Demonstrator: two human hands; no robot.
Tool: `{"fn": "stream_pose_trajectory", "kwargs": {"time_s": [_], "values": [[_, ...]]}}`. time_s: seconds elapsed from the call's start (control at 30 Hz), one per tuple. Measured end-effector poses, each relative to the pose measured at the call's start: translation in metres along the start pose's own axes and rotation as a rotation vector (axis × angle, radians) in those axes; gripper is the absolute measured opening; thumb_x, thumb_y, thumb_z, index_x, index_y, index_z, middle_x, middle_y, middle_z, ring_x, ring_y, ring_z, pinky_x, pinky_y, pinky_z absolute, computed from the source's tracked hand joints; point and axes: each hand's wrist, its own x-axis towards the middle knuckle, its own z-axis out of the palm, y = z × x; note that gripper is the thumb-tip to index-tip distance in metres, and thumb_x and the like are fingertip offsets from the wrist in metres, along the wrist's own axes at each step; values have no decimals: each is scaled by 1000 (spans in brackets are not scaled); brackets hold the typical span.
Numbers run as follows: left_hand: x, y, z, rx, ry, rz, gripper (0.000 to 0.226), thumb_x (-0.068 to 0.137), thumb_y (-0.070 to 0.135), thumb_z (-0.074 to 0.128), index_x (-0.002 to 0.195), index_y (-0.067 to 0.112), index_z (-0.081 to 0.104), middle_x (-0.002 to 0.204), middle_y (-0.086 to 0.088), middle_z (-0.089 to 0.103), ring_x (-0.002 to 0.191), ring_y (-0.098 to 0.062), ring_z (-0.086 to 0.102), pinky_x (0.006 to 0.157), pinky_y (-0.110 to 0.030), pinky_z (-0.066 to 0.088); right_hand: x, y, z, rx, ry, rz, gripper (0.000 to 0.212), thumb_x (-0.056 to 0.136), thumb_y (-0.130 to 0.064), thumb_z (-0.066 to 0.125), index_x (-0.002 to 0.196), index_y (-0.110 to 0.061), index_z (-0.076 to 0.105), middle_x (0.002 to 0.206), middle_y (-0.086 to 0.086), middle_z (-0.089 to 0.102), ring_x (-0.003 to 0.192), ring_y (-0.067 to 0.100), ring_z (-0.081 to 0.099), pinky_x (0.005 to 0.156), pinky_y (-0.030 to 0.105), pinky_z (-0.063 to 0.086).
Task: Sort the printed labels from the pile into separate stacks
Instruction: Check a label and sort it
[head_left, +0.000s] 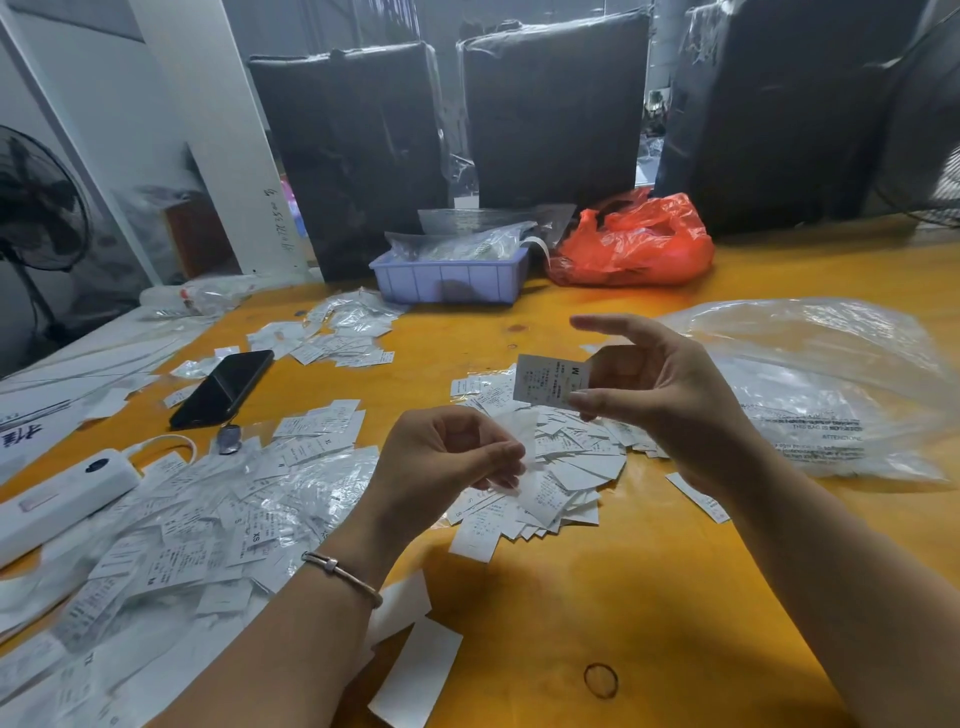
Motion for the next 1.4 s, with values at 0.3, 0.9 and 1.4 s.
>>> {"fn": "stream_pose_trajectory", "kwargs": {"time_s": [0.3,0.9,1.4], "values": [[0,-4,2,52,-4,59,19,78,14,77,82,-3,72,71,-10,74,63,-21,72,56,-20,52,0,2,3,-23,18,-9,17,75,13,66,75,-4,67,68,9,71,59,19,65,55,21,48],[-2,3,5,-25,-95,66,30,75,24,77,82,-5,71,73,-10,75,64,-21,71,55,-21,51,-7,7,16,30,-193,0,12,68,-19,75,75,-9,77,98,11,69,95,17,69,75,27,57],[-4,5,5,-52,-199,-14,14,82,12,76,78,-1,72,73,-14,74,63,-22,71,55,-23,52,-4,8,12,49,-196,57,18,72,-22,74,89,-17,78,97,3,74,90,14,66,71,17,50]]}}
